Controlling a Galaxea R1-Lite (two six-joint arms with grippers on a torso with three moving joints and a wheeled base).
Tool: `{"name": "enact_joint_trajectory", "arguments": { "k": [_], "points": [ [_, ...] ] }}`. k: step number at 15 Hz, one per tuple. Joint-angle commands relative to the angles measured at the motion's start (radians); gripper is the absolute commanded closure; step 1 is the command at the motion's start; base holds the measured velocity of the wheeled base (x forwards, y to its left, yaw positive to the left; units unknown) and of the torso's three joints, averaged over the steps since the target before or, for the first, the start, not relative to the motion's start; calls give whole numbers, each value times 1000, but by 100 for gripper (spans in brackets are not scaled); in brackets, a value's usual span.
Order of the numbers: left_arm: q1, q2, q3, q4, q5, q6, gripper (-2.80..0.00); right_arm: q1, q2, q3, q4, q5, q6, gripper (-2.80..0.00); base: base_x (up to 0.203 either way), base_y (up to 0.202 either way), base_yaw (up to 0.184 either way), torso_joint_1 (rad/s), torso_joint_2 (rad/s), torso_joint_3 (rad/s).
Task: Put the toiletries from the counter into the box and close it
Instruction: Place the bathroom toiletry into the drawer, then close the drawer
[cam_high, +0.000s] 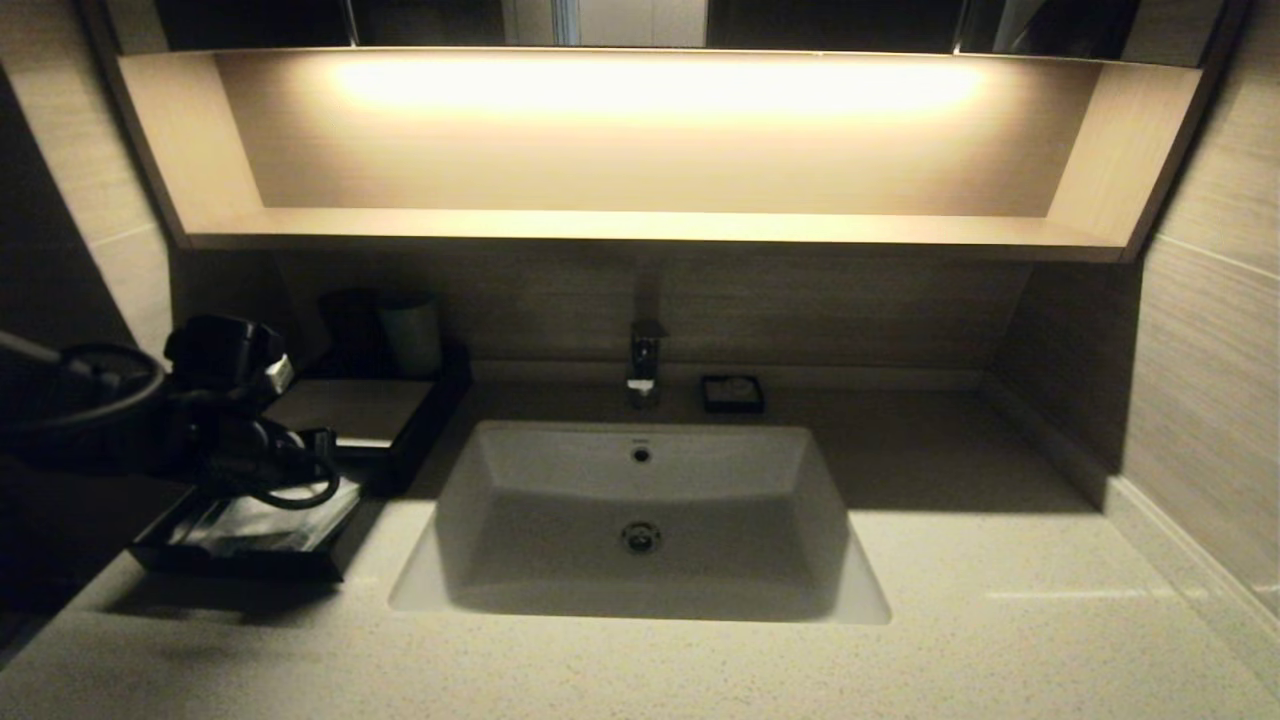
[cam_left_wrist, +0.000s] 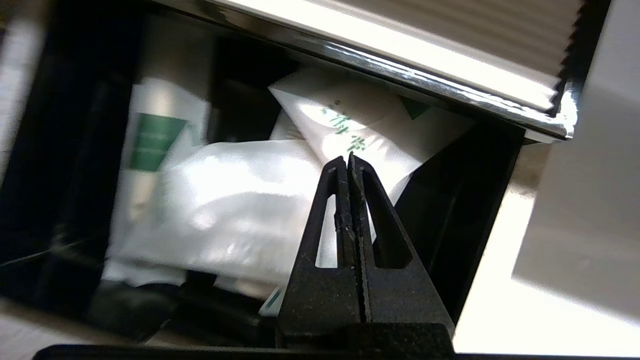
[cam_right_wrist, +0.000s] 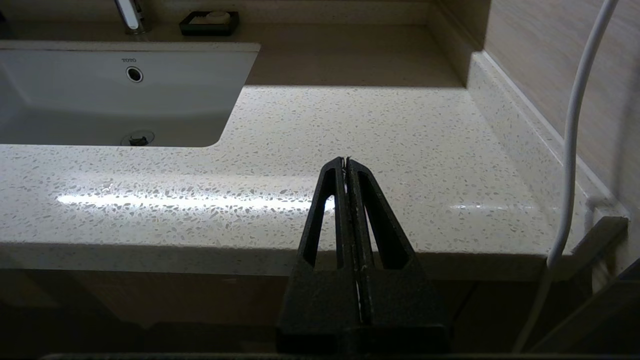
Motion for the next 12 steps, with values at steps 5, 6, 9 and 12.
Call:
{"name": "enact_joint_trajectory", "arguments": {
  "k": [5,6,9,12],
  "points": [
    [45,-142,72,90,3,10,0,0,-2,2,0,0,-1,0,0,0,0,0,0,0],
    [51,-147,91,94,3,11,0,0,-2,2,0,0,-1,0,0,0,0,0,0,0],
    [56,-174,141,94,2,12,0,0,-2,2,0,0,-1,0,0,0,0,0,0,0],
    [56,-206,180,94,2,12,0,0,-2,2,0,0,-1,0,0,0,0,0,0,0]
  ]
}}
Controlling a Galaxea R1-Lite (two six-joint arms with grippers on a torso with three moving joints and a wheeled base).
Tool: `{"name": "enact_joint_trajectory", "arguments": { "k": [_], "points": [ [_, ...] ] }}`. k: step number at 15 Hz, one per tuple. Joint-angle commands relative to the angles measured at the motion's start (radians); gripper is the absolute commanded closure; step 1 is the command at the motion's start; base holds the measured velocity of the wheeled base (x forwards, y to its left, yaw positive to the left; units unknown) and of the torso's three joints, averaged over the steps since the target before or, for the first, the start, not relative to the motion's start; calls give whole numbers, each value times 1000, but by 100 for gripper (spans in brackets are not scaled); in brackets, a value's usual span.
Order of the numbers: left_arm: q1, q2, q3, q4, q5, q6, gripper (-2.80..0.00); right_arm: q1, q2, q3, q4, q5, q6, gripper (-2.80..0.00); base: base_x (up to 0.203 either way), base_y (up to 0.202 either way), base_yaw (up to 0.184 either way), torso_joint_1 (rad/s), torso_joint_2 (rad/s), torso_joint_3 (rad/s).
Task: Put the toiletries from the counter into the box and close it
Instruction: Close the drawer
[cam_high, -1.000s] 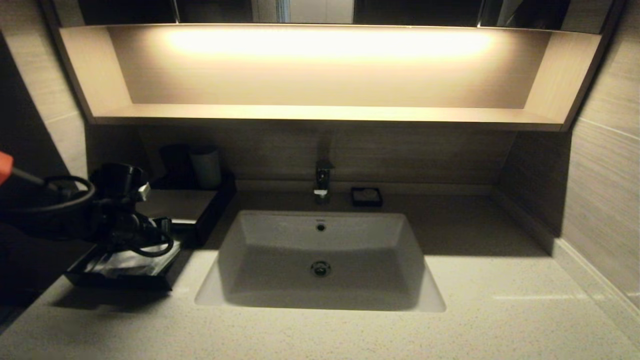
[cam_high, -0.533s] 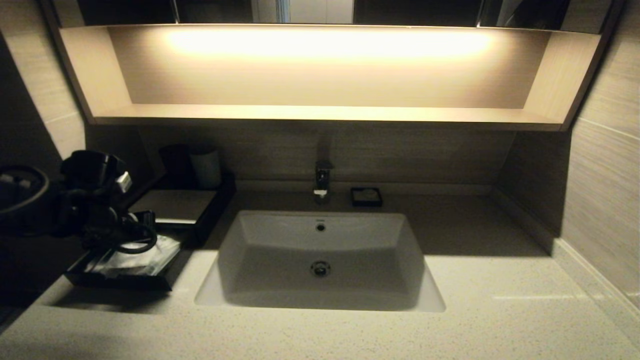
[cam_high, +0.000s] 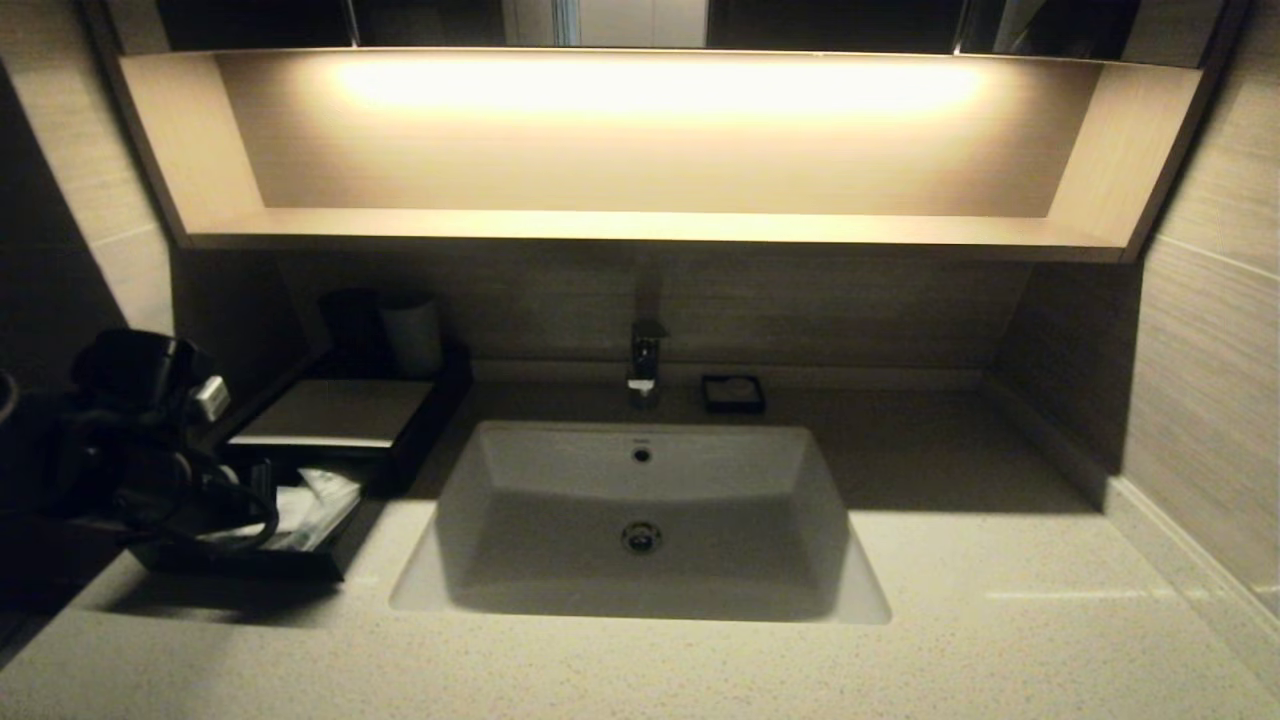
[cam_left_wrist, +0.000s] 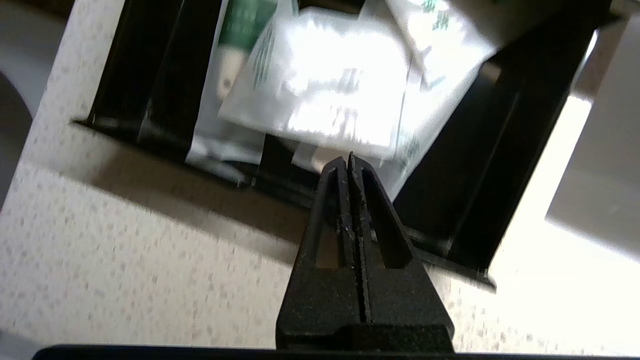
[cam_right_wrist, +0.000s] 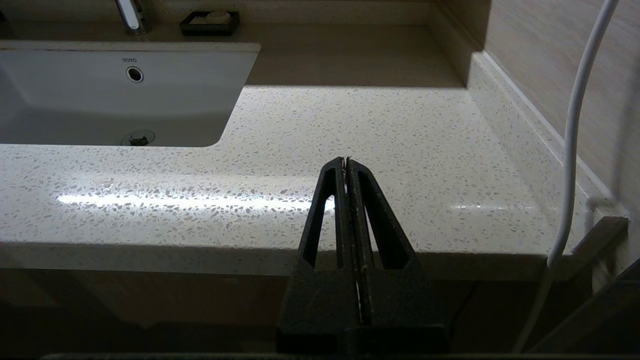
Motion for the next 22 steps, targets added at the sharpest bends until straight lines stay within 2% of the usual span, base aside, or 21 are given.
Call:
{"name": "enact_joint_trajectory", "arguments": {
  "k": [1,14,22],
  "points": [
    [1,-35,32,0,0,-2,0,0,-2,2,0,0,0,0,0,0,0,0,0,0],
    [-10,-70,153,0,-7,-5,0,0,-2,2,0,0,0,0,0,0,0,0,0,0],
    [-21,-7,134,-11,-10,-6,0,0,-2,2,0,0,0,0,0,0,0,0,0,0]
  ]
}}
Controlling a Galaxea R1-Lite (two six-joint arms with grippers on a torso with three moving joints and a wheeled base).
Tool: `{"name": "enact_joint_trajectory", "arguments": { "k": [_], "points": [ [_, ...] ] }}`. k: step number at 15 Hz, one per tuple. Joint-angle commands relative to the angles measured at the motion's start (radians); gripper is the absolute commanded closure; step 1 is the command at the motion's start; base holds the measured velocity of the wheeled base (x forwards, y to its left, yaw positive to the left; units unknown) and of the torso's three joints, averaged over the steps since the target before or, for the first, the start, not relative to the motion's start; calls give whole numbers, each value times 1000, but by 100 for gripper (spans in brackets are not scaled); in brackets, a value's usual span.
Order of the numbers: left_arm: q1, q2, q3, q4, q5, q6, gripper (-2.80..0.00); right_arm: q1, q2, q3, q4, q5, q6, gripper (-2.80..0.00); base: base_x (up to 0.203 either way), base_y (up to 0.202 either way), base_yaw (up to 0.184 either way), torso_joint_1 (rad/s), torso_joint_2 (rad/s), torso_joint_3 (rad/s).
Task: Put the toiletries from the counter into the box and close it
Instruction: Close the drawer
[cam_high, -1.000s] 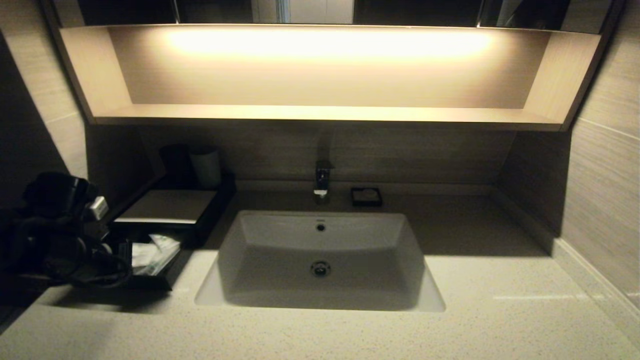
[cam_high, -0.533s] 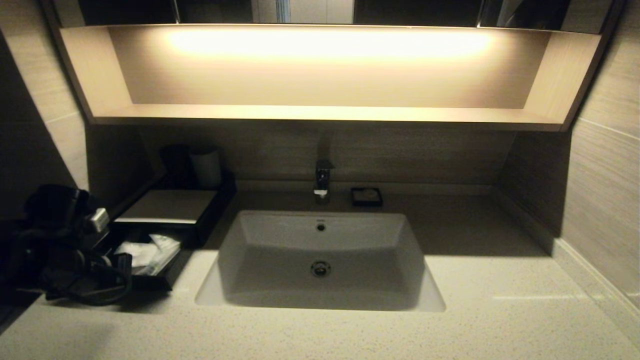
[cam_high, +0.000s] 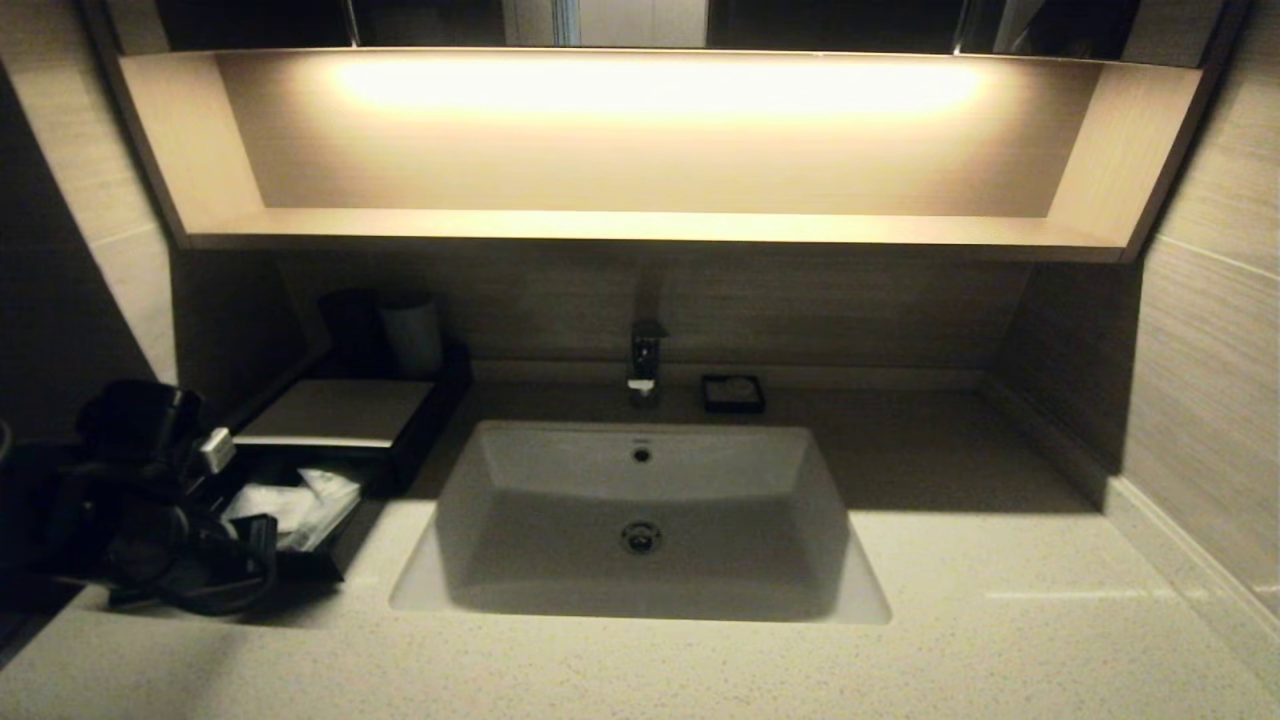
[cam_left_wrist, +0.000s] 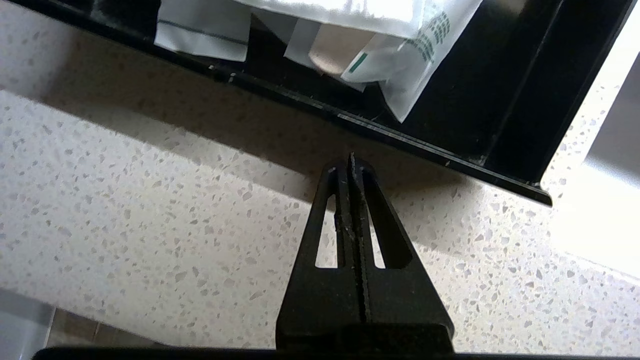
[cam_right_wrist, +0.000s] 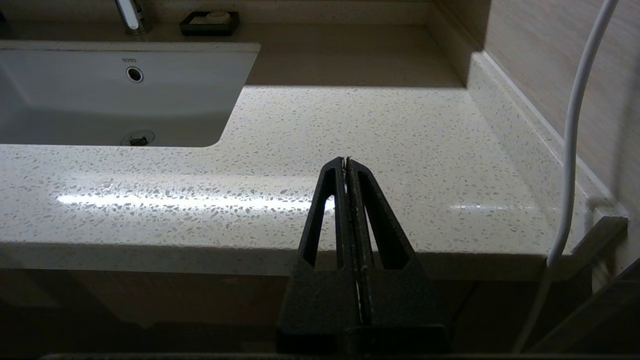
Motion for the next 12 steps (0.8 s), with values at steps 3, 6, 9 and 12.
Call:
{"name": "enact_joint_trajectory", "arguments": {
  "k": [3,6,9,12],
  "points": [
    [-14,42,-24,-1,1,-5,0,0,-2,1,0,0,0,0,0,0,0,0,0,0],
    [-14,80,-46,-2,1,-5,0,0,-2,2,0,0,0,0,0,0,0,0,0,0],
    [-13,107,-71,-4,2,-6,0,0,-2,2,0,0,0,0,0,0,0,0,0,0],
    [-13,112,-88,-4,1,-8,0,0,-2,2,0,0,0,0,0,0,0,0,0,0]
  ]
}}
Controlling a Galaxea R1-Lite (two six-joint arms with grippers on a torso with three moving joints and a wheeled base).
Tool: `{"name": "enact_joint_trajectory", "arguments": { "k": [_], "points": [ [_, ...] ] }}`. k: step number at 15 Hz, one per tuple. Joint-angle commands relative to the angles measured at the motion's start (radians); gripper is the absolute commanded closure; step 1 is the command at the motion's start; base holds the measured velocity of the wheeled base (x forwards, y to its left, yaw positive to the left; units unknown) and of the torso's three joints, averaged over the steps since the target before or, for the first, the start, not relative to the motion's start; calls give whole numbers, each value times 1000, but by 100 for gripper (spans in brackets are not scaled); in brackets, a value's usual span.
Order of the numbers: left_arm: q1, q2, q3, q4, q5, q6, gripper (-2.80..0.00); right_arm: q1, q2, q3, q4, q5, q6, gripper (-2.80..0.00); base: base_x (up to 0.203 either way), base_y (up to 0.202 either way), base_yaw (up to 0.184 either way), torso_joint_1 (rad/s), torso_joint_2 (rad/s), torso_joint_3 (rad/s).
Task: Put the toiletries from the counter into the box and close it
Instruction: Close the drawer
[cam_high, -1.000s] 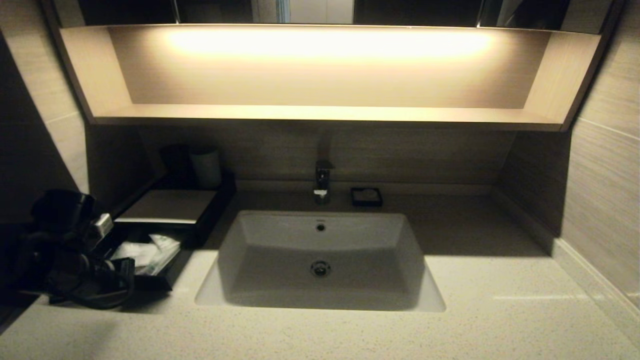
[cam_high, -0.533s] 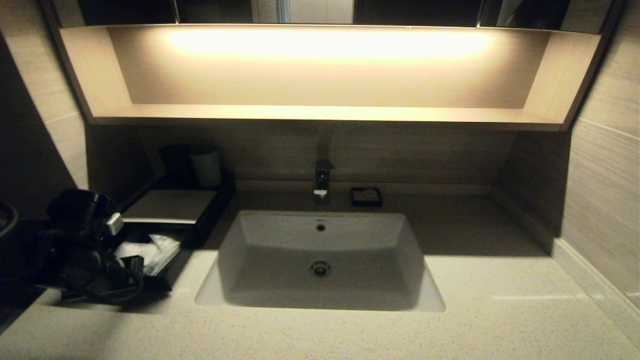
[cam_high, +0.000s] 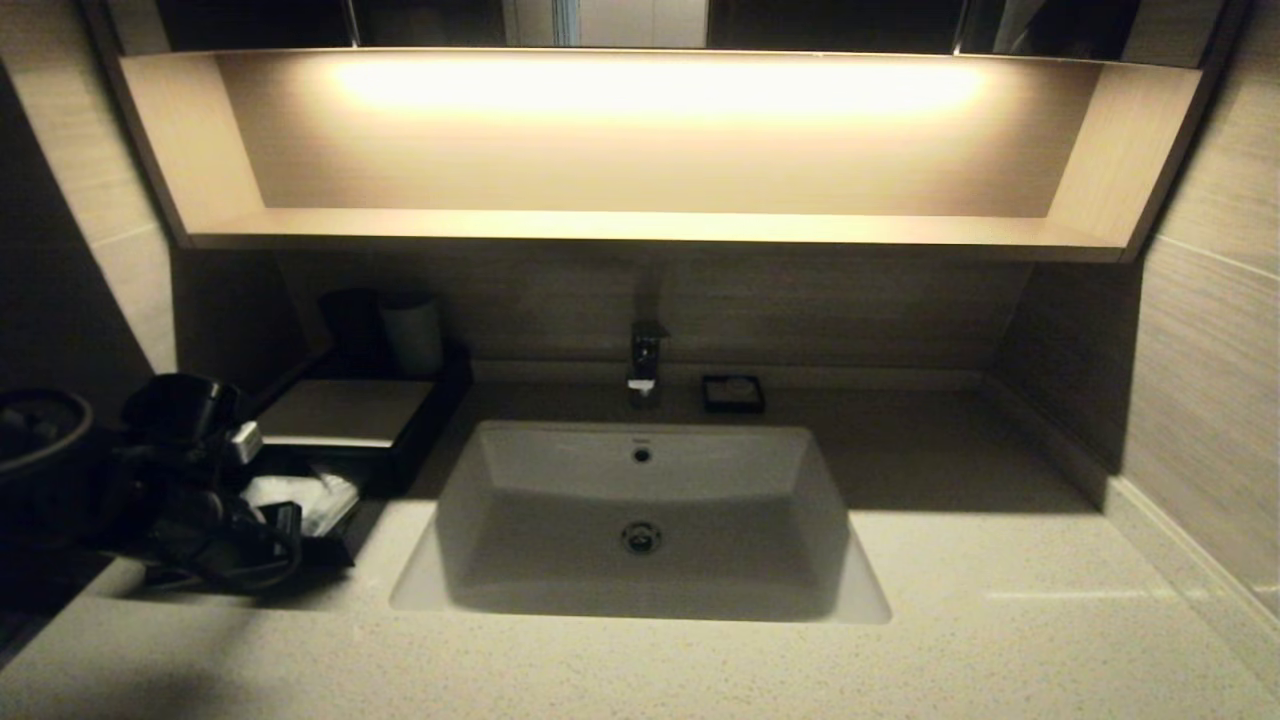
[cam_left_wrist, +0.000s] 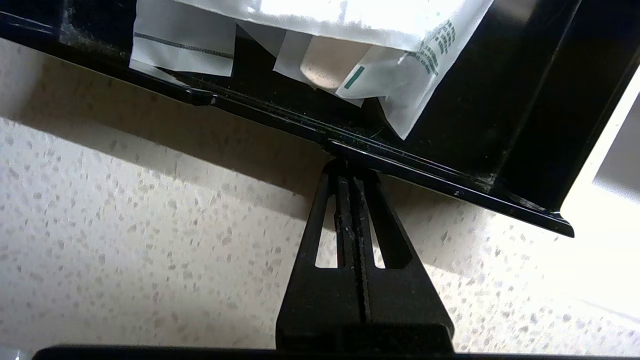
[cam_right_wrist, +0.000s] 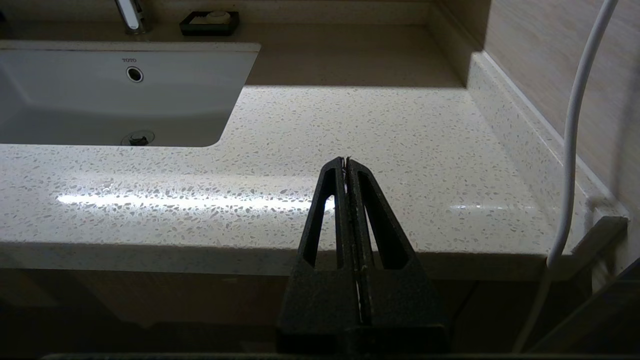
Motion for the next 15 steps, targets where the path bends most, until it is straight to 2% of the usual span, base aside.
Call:
{"name": "enact_joint_trajectory", "arguments": {
  "k": [1,15],
  "points": [
    [1,9,-10,1,1,-1,0,0,-2,2,0,0,0,0,0,0,0,0,0,0],
    [-11,47,-84,2,1,-26,0,0,-2,2,0,0,0,0,0,0,0,0,0,0]
  ]
}}
